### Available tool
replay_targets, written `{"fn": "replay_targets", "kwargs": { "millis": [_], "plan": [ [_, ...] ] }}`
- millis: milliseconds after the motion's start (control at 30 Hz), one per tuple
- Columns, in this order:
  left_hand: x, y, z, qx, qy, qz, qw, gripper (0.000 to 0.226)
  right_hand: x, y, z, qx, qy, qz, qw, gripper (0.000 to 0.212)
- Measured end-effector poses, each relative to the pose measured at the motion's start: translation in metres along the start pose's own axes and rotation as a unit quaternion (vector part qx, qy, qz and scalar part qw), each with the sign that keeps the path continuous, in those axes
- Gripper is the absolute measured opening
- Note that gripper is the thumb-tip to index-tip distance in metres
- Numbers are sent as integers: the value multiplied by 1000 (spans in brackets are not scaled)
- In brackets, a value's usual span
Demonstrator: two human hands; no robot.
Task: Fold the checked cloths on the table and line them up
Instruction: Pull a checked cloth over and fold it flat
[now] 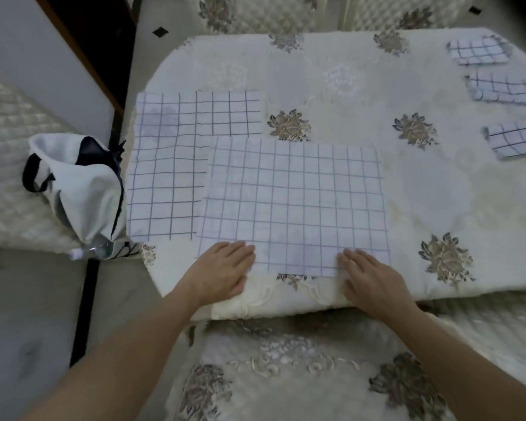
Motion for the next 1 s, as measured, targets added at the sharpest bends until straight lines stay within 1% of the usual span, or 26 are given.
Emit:
{"fn": "replay_targets", "kwargs": {
  "millis": [100,167,333,500,600,700,767,867,900,933,1000],
  "plan": [
    [3,-8,-3,40,7,12,999,39,0,-6,-1,56,18,24,998,44],
    [3,-10,-7,61,12,17,998,35,2,-9,-2,76,27,34,996,41],
    [1,-11,-10,83,16,23,996,27,4,-14,-2,93,27,32,995,35],
    [-3,-13,-10,87,9,36,995,30,12,-16,-2,94,29,18,995,30],
    [-8,-16,-10,85,-2,48,995,28,18,-17,4,98,20,22,995,30],
    [-14,-18,-12,86,-3,83,993,21,24,-19,7,86,12,-5,996,33],
    [-13,-14,-11,92,-1,105,990,22,25,-14,6,81,-5,-44,996,33],
    [-9,-4,2,97,1,135,986,27,21,3,10,56,-9,-97,994,23],
    [-6,-2,10,92,2,153,984,26,20,8,15,40,3,-110,993,23],
    [-3,1,19,80,7,177,981,27,18,14,20,22,18,-123,992,28],
    [4,6,40,56,22,220,974,33,16,23,33,-17,30,-153,988,36]
  ]
}}
Point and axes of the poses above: each hand's wrist, its own z-axis away from the middle knuckle, its own y-axis out of the back of the hand, x = y × z, the point moved 1 cm from there along -z, towards the middle knuckle, and after that the axes turned 13 degrees about -x, right-handed, at the moved point
